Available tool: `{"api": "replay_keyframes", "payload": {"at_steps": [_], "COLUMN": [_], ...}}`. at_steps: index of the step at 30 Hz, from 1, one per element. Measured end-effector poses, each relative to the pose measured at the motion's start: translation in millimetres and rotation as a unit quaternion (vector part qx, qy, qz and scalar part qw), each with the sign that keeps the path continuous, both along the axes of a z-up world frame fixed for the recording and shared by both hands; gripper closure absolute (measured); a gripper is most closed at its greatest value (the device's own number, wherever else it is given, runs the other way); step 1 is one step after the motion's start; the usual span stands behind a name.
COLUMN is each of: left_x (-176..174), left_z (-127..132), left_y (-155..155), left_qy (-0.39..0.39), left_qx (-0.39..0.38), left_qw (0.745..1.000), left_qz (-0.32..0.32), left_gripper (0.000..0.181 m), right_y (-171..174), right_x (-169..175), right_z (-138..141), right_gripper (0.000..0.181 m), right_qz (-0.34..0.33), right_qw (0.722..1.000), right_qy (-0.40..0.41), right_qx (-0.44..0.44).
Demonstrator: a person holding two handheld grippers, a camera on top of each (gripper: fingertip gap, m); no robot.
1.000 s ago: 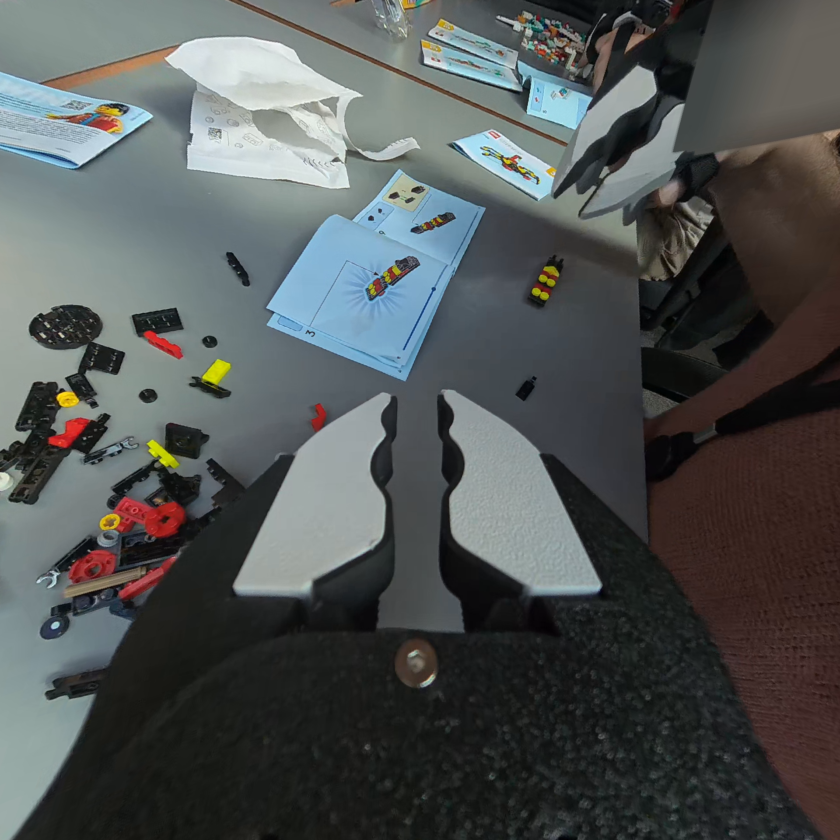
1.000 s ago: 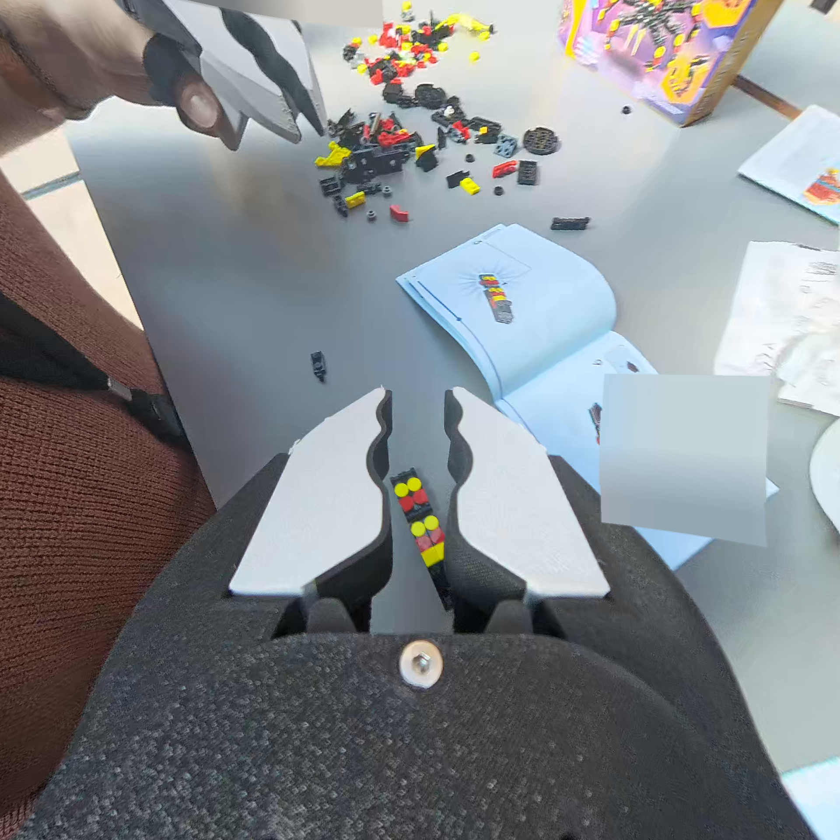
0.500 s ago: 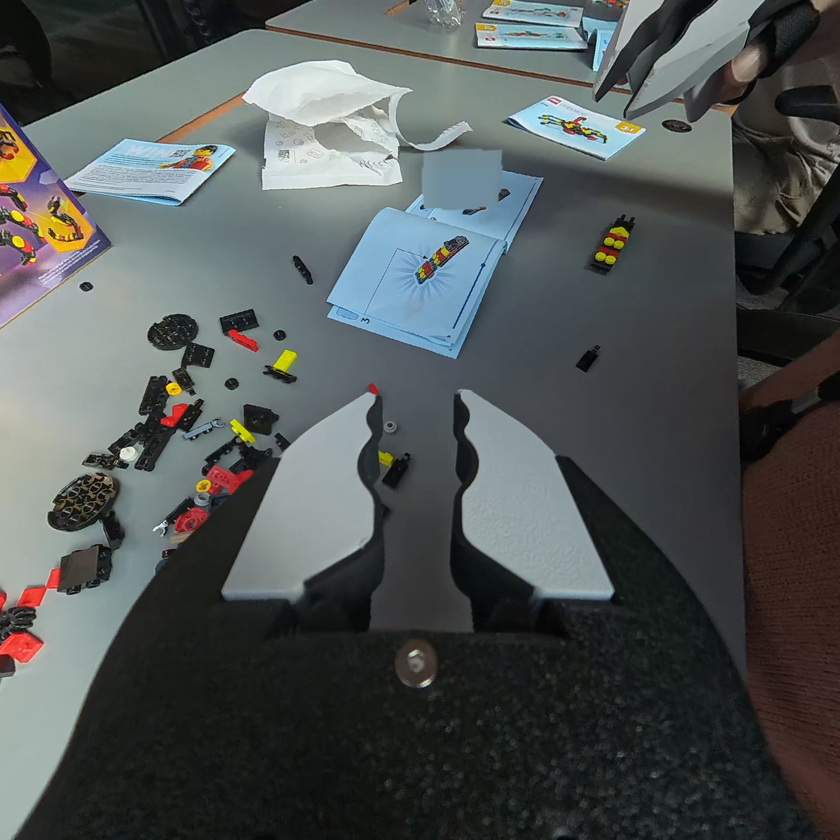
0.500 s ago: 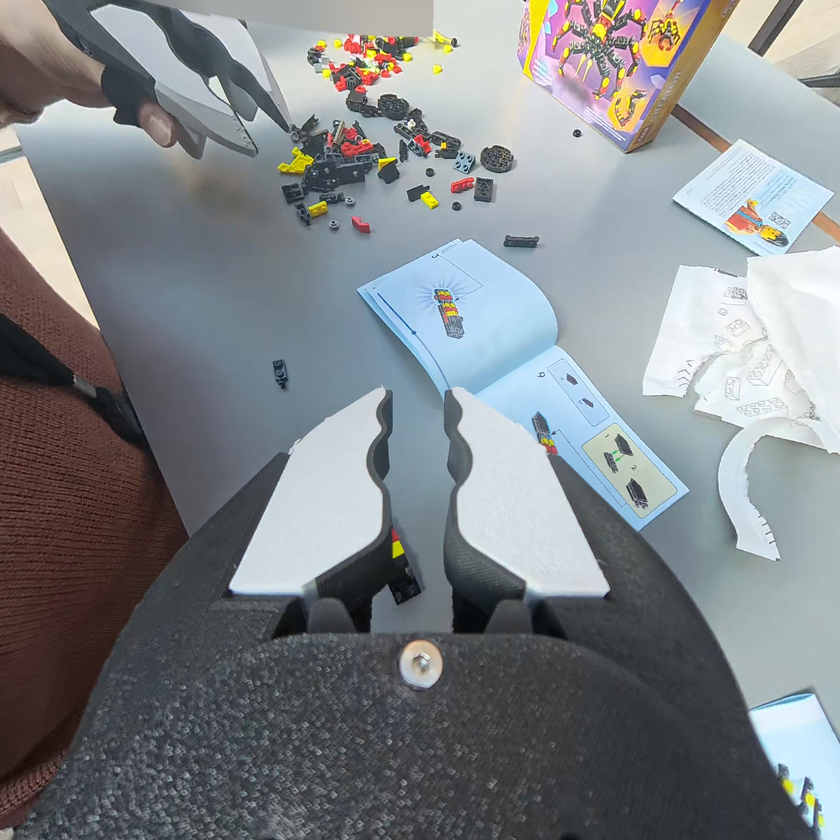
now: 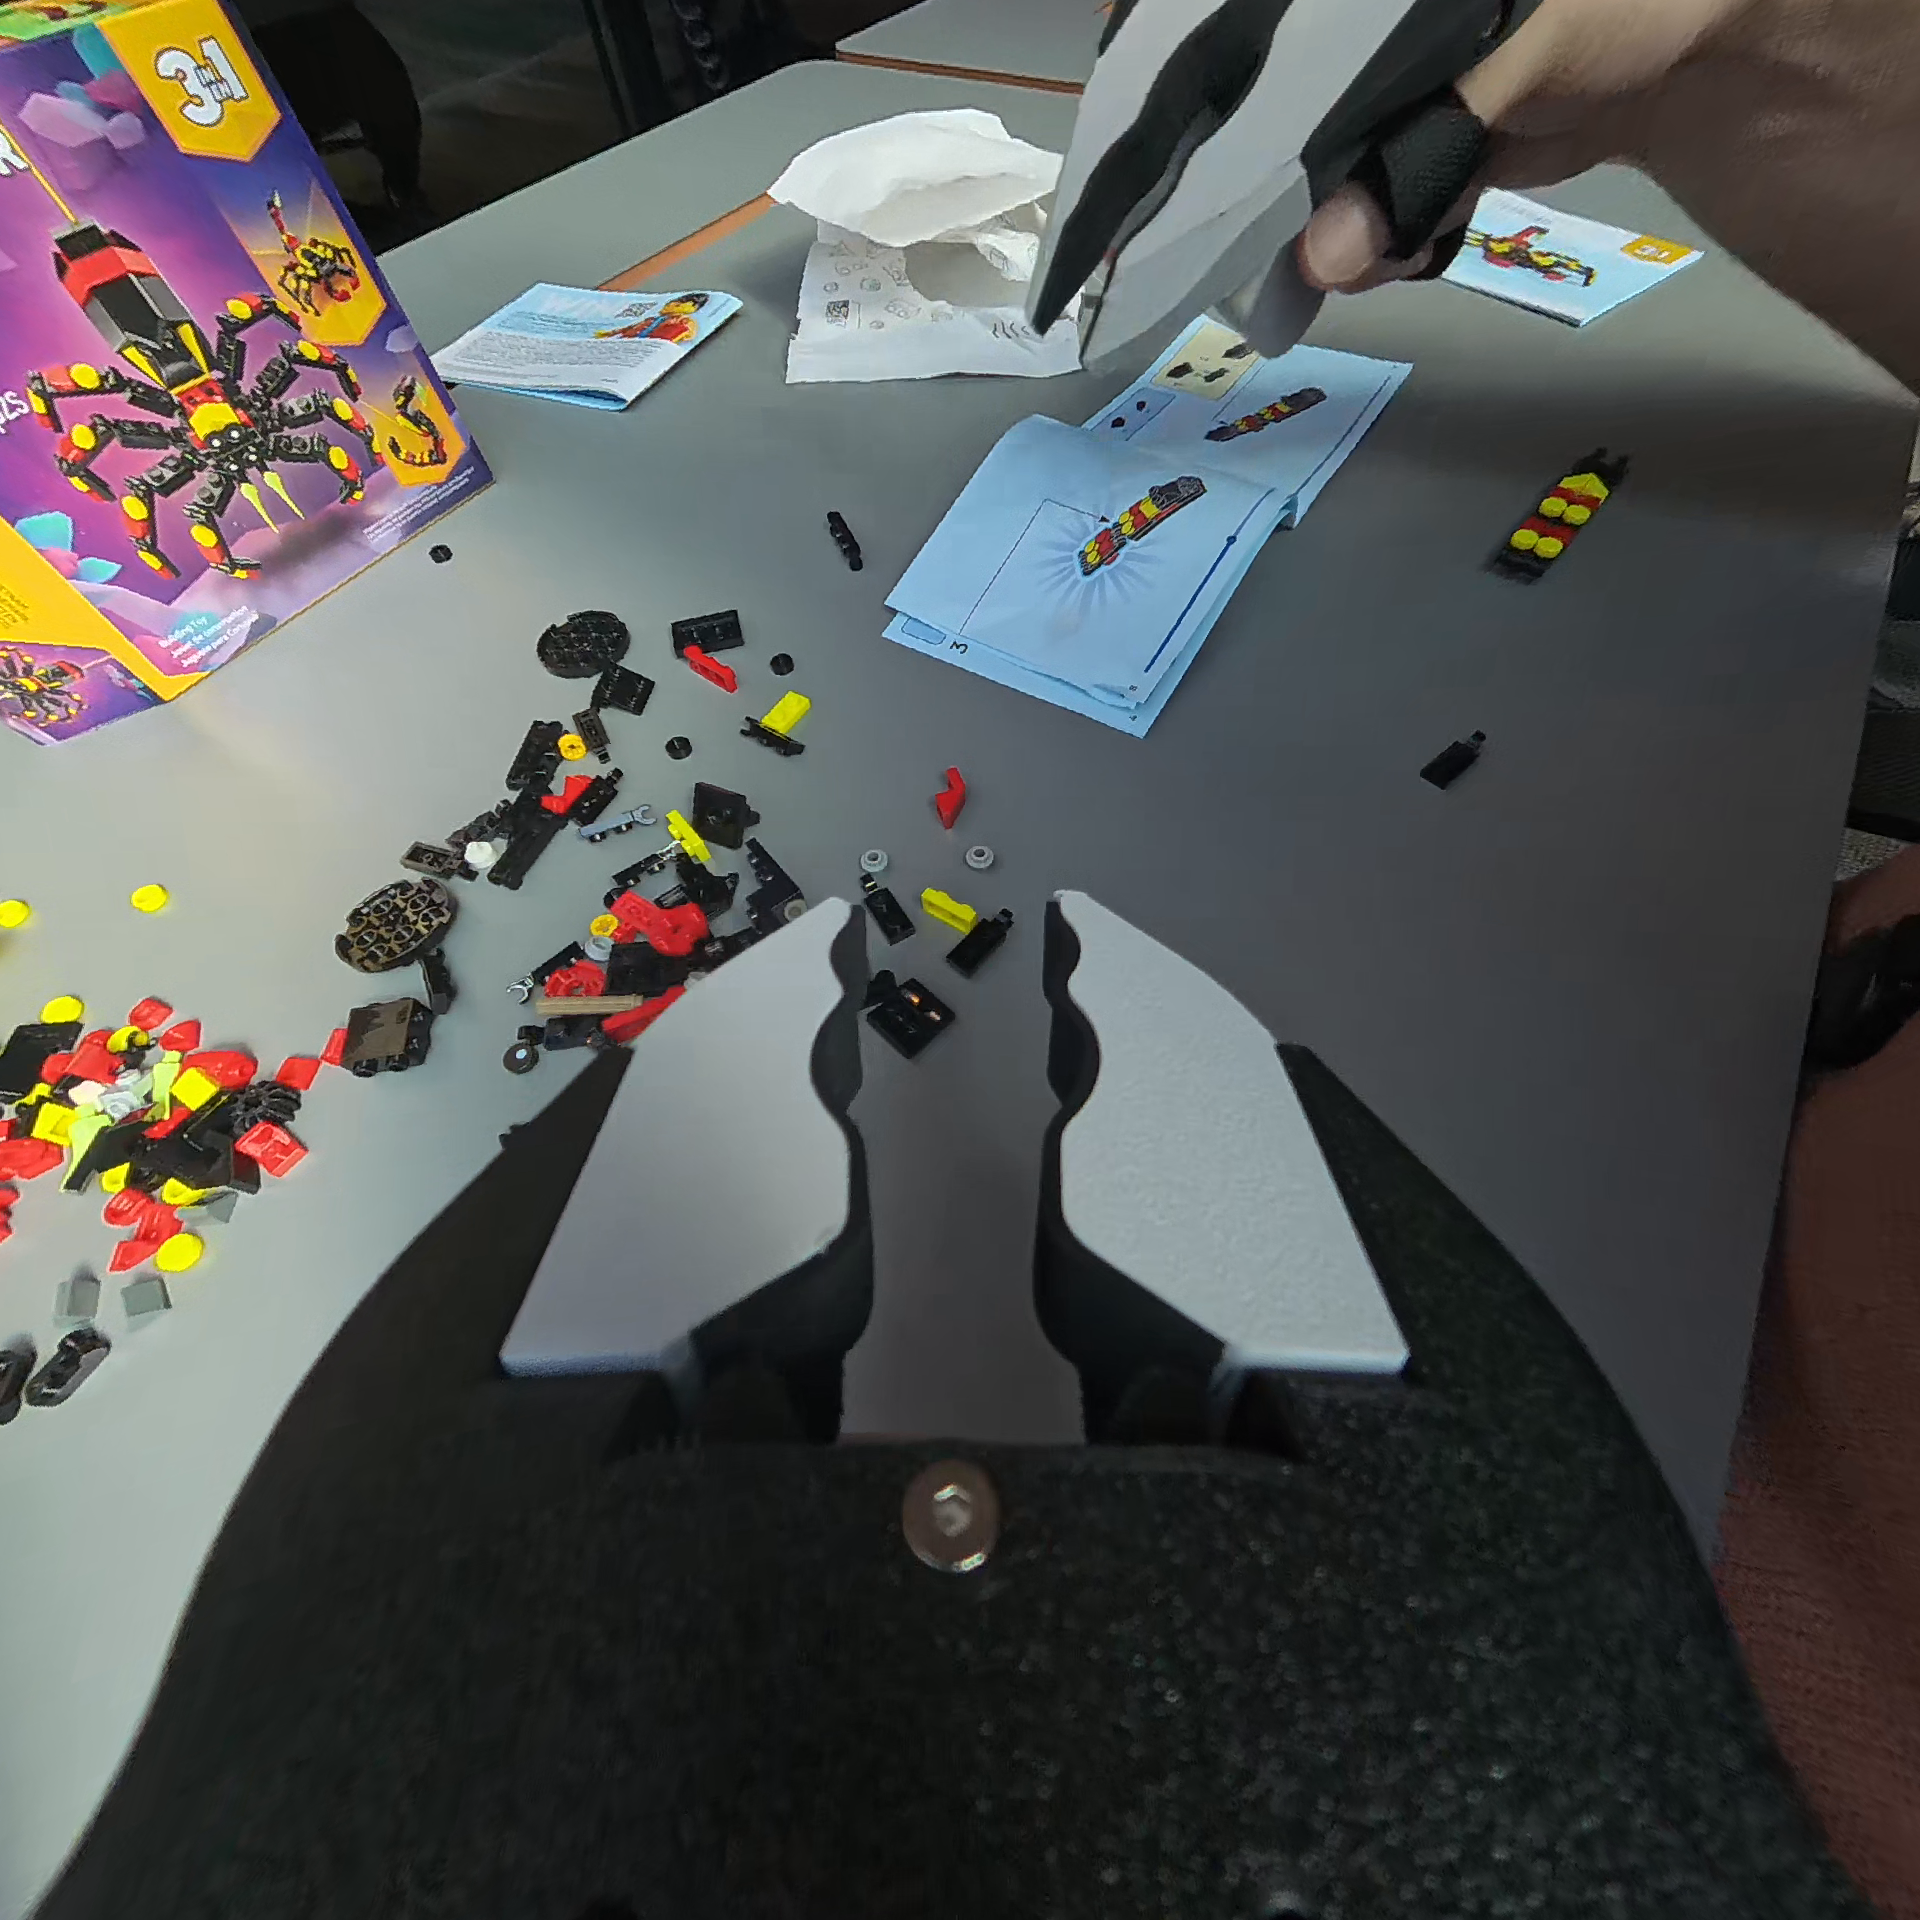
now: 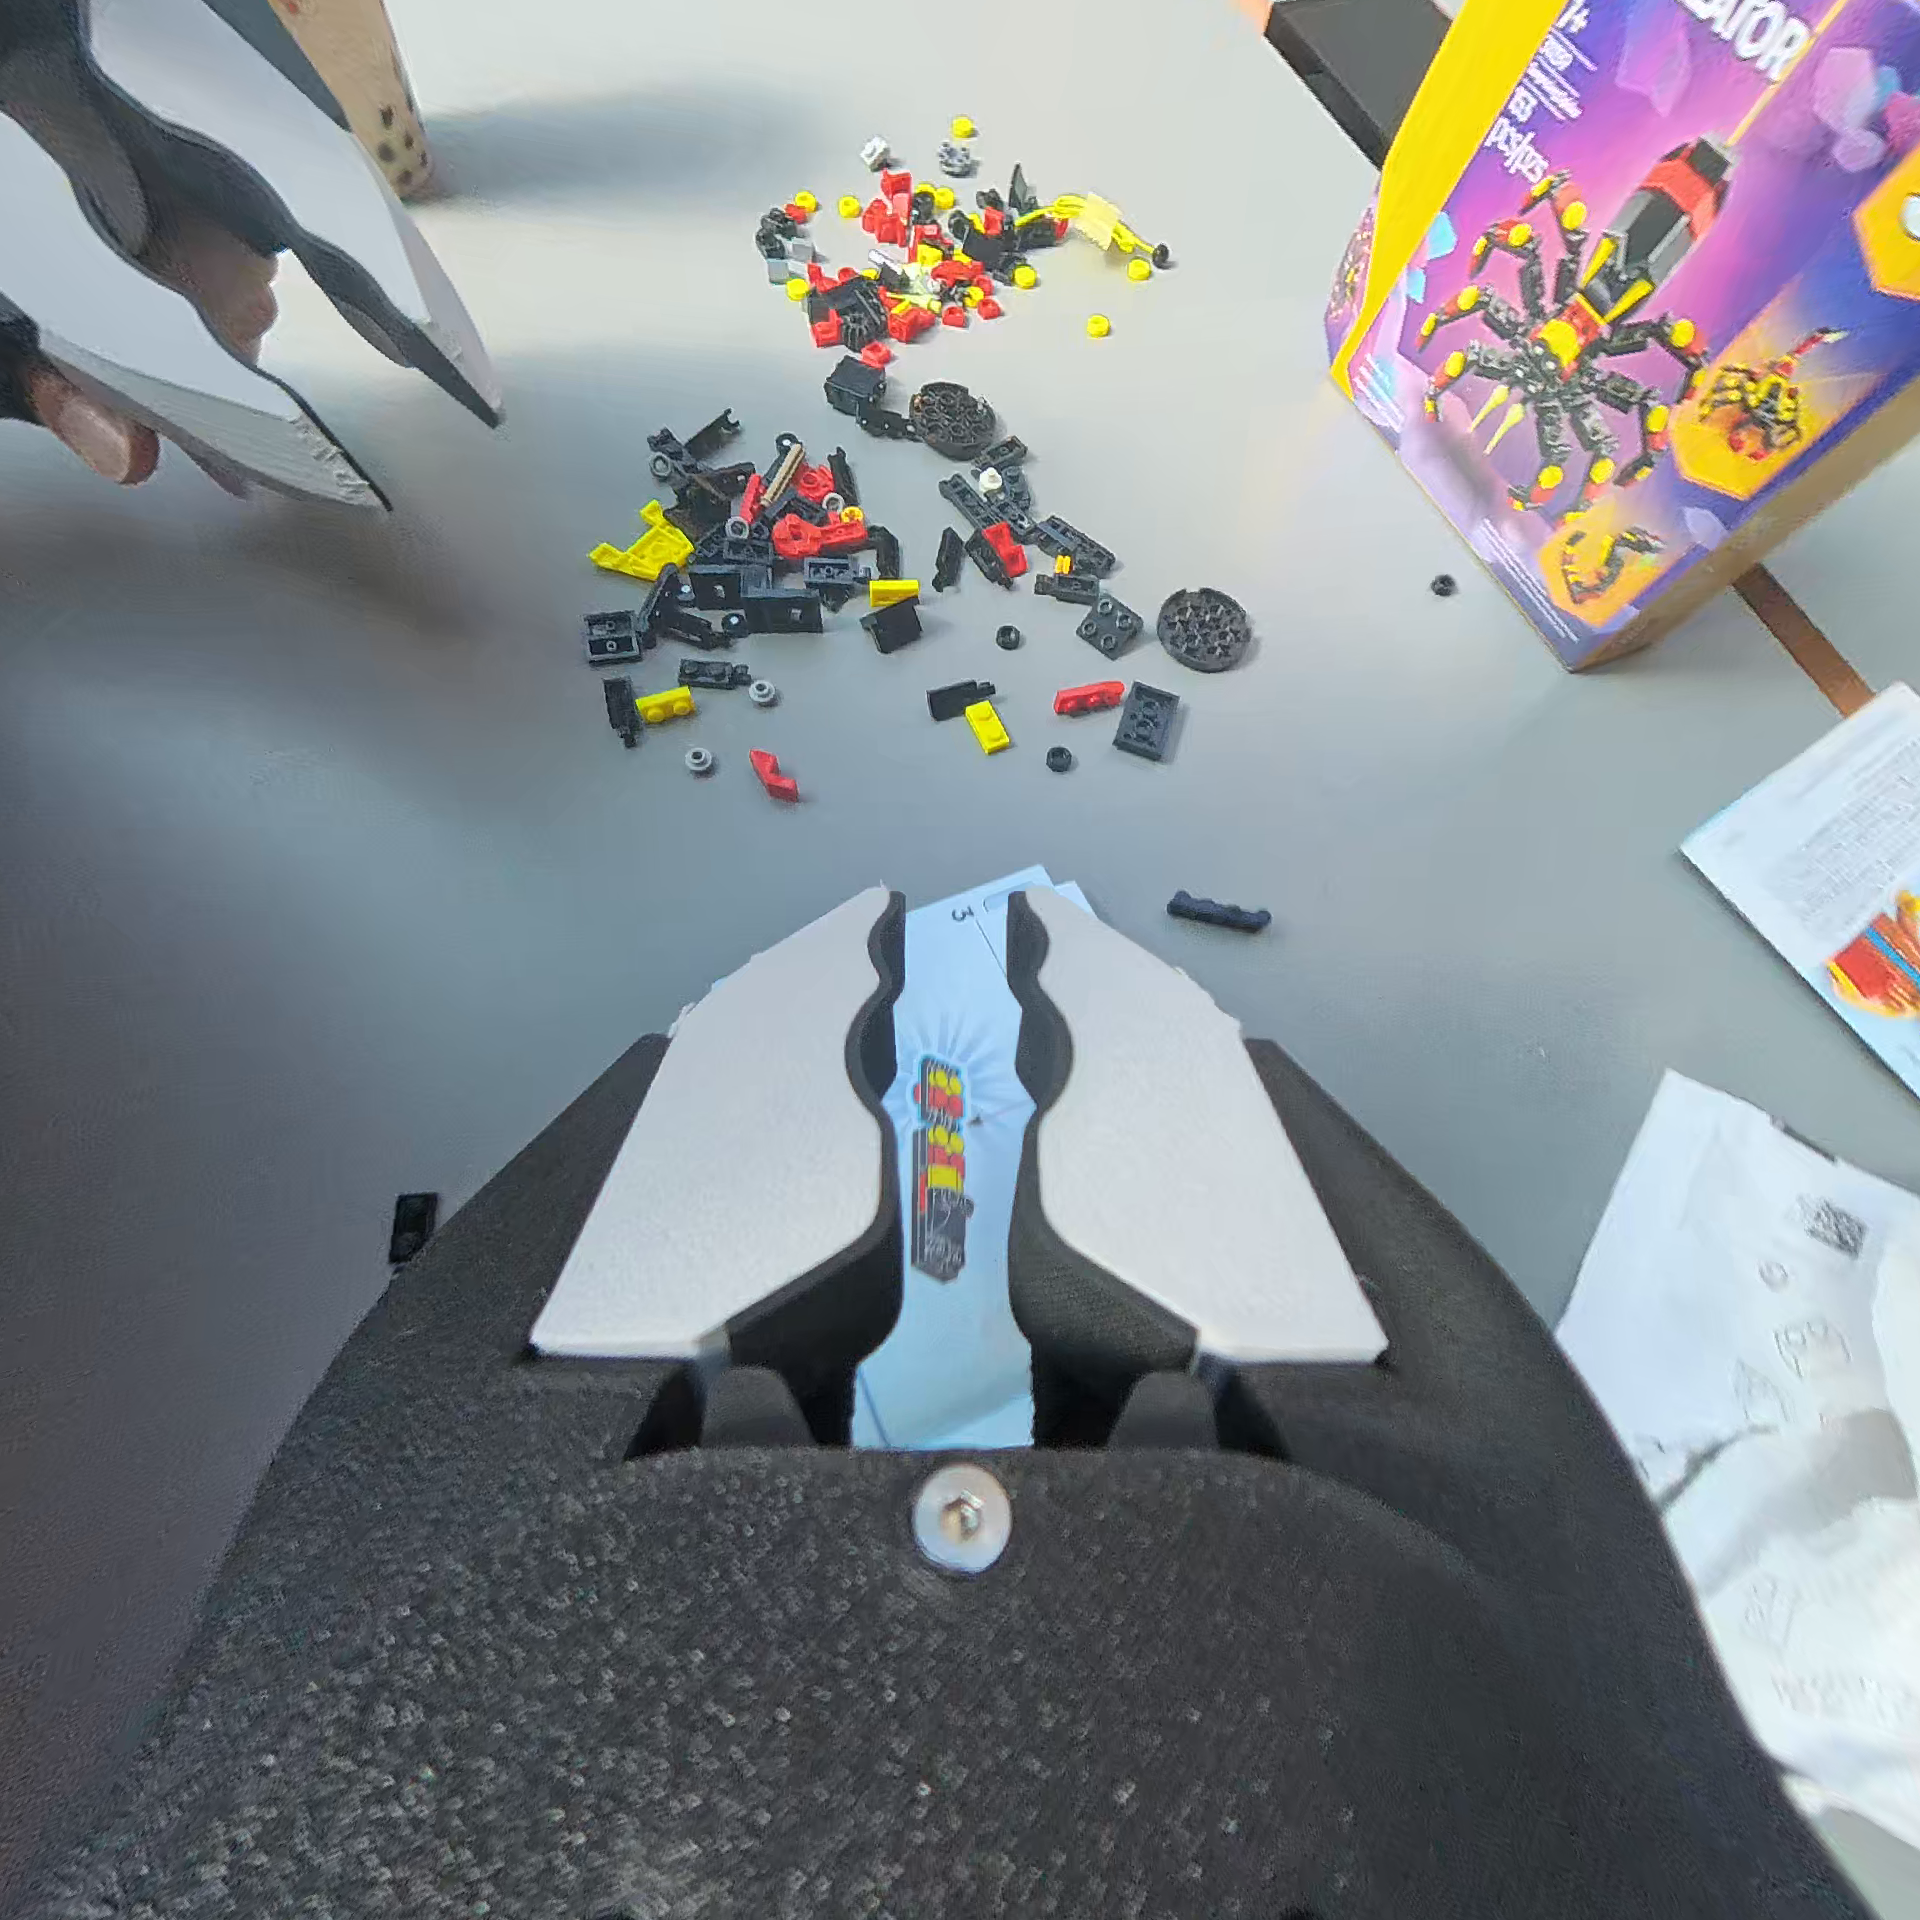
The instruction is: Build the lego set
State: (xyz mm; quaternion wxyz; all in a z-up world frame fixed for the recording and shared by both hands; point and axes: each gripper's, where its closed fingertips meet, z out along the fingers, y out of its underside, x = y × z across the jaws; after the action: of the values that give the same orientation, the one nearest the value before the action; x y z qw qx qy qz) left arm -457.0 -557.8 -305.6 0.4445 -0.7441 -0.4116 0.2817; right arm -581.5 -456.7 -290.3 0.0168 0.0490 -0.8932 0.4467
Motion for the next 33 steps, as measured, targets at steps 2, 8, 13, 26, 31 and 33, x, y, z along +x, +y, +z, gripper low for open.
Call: {"api": "replay_keyframes", "payload": {"at_steps": [2,8,13,26,31,33], "left_x": [5.3,13.9,17.3,17.9,14.2,15.0], "left_z": [-3.2,-10.6,-13.7,-8.8,-4.9,-10.5], "left_y": [-4.4,-8.9,-12.7,-12.5,22.7,40.9], "left_qy": [-0.001,-0.011,-0.008,0.0,-0.005,-0.019], "left_qx": [-0.006,0.012,0.028,0.053,0.067,0.051], "left_qw": [1.0,1.0,0.999,0.998,0.997,0.995], "left_qz": [0.009,0.021,0.025,0.016,-0.044,-0.082], "left_gripper": [0.149,0.149,0.149,0.149,0.149,0.149], "right_y": [-29.4,-85.6,-98.3,-91.9,-17.8,13.8], "right_x": [-4.6,5.6,8.1,20.6,89.6,117.4], "right_z": [-13.1,-64.6,-81.0,-54.2,-19.2,-16.6], "right_gripper": [0.167,0.164,0.158,0.173,0.173,0.173], "right_qz": [0.03,0.055,0.021,0.015,0.038,0.019], "right_qw": [0.999,0.991,0.989,0.997,0.975,0.96], "right_qy": [-0.004,0.008,0.06,-0.013,-0.215,-0.276], "right_qx": [0.019,0.118,0.132,0.076,0.037,0.028]}}
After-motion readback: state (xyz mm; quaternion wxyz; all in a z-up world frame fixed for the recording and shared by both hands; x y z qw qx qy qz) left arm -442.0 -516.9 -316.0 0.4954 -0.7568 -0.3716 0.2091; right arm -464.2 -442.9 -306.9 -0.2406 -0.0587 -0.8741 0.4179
